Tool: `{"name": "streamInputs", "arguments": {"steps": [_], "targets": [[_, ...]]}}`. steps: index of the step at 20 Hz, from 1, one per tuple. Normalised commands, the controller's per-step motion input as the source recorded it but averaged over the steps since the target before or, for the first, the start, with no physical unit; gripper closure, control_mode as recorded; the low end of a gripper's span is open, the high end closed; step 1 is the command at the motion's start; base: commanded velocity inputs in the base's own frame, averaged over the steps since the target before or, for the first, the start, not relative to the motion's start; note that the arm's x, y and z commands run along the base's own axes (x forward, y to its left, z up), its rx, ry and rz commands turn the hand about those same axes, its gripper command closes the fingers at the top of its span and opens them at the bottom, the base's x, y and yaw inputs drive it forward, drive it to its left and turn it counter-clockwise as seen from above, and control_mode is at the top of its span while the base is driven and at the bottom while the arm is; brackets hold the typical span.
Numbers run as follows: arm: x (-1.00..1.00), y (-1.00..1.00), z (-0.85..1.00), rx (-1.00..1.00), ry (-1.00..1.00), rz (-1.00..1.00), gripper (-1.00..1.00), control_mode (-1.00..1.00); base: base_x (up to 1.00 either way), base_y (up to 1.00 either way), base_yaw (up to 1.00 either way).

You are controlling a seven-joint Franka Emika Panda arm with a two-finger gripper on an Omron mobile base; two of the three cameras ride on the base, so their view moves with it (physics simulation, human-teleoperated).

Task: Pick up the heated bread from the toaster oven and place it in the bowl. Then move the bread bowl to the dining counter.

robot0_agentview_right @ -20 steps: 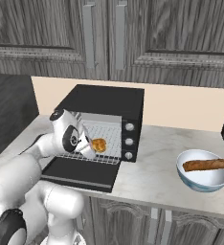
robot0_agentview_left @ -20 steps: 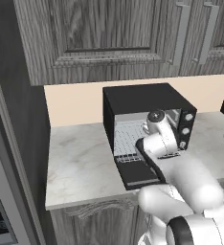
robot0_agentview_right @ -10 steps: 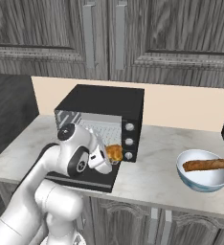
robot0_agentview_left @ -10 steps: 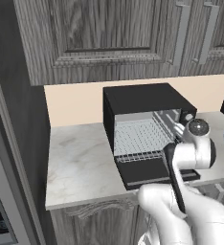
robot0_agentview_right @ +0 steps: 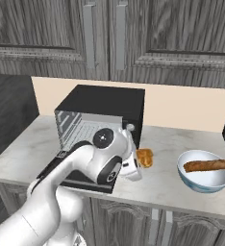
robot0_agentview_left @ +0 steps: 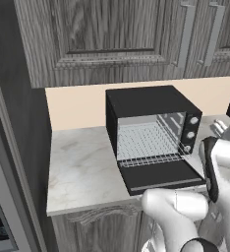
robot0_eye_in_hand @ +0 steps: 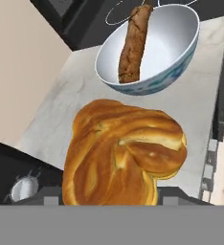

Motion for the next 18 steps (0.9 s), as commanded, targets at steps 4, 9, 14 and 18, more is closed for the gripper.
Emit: {"name": "streamInputs", "arguments": {"steps": [4,9,14,18], "targets": [[0.24,-1.00,0.04,0.19,0.24,-0.04,1.00,-1.00,0.00,0.00,0.00],[0.25,-1.00,0.00,0.15,0.27,-0.07,1.00,-1.00,0.00,0.00,0.00],[0.14,-0.48,0.00,0.00,0.09,-0.09,1.00,-1.00,0.00,0.00,0.00],[0.07,-0.47,-0.52,-0.01,0.00,0.00,1.00,-1.00,0.00,0.00,0.00]]}}
